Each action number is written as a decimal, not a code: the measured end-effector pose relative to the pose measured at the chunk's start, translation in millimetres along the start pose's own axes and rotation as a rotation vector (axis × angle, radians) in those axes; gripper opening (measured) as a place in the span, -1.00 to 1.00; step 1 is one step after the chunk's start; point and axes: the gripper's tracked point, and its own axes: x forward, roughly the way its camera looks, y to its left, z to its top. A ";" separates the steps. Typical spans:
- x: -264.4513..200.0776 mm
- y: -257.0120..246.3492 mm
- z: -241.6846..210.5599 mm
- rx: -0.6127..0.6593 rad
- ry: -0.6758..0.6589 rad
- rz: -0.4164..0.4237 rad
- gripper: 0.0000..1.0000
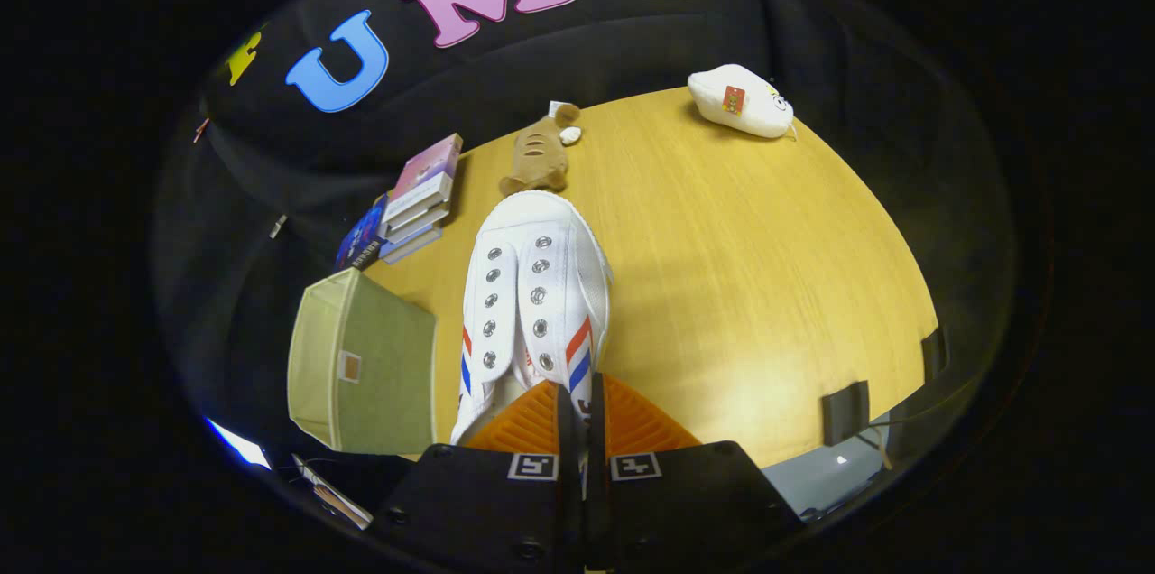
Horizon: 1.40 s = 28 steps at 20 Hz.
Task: Open the storage box then place both shoes into the box .Put the left shoe in first, then the right shoe, with the right side of both shoes facing outward in a uniform manner.
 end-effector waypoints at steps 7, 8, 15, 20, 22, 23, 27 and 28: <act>-14.5 144.0 -5.7 0.002 -0.033 0.100 -0.87; -14.2 164.0 -5.5 -0.011 -0.034 0.116 -0.88; 17.6 262.4 -29.4 -0.067 0.008 0.156 -0.88; 57.8 272.2 -52.0 -0.104 0.073 0.090 -0.88; 65.7 271.0 -62.5 -0.122 0.097 0.060 -0.88; 68.7 271.5 -66.3 -0.130 0.104 0.051 -0.88; 70.5 287.0 -76.0 -0.106 0.132 0.098 -0.44; 65.8 294.7 -70.9 -0.094 0.119 0.130 -0.30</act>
